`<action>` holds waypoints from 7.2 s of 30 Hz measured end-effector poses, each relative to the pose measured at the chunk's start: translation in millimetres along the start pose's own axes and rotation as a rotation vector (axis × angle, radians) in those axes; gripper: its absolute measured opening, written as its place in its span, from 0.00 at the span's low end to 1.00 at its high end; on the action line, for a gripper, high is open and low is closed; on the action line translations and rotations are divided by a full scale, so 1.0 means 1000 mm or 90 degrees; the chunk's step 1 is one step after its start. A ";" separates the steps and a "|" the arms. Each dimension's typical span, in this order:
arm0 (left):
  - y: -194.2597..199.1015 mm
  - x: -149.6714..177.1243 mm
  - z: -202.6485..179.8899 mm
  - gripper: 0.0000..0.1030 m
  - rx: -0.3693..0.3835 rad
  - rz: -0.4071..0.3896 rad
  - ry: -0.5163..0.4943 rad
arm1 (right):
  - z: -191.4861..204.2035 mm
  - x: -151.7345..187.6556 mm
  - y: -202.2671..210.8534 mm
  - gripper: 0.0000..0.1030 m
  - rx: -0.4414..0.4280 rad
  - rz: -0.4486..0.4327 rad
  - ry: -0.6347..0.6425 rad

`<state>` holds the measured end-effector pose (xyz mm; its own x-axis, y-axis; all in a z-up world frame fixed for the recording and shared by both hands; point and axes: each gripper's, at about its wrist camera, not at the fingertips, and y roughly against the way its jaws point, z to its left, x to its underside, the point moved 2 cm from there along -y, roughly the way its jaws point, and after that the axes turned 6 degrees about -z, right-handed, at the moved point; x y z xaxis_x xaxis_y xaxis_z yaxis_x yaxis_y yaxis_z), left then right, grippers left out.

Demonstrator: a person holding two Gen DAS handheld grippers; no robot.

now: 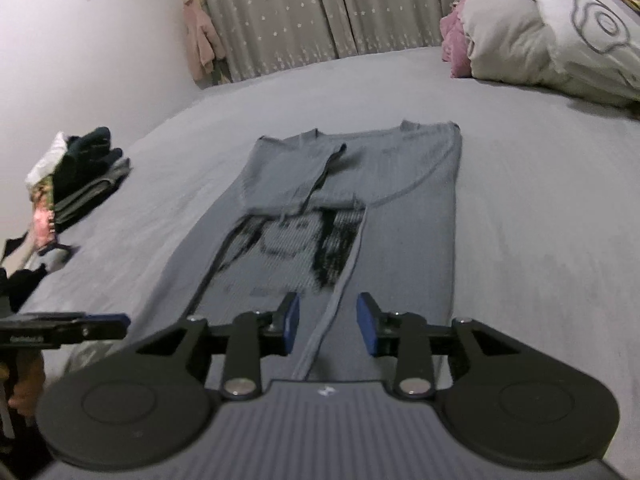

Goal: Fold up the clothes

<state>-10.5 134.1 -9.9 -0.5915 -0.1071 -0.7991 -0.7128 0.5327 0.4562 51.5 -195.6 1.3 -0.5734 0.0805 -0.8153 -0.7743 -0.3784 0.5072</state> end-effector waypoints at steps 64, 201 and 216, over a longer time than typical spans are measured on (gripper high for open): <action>0.042 0.067 -0.031 0.06 -0.085 0.025 0.090 | 0.013 0.111 0.095 0.11 0.043 -0.005 -0.076; -0.080 -0.026 0.071 0.10 -0.022 -0.040 0.253 | -0.075 0.004 -0.027 0.14 0.011 -0.060 -0.241; -0.008 0.014 0.026 0.10 -0.006 -0.015 0.208 | -0.051 0.045 0.045 0.14 -0.034 -0.053 -0.225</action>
<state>-3.9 150.0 -34.7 -0.6638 -0.3829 -0.6424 -0.7297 0.5199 0.4442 4.2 -256.2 -26.8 -0.5738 0.4225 -0.7016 -0.8121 -0.4043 0.4207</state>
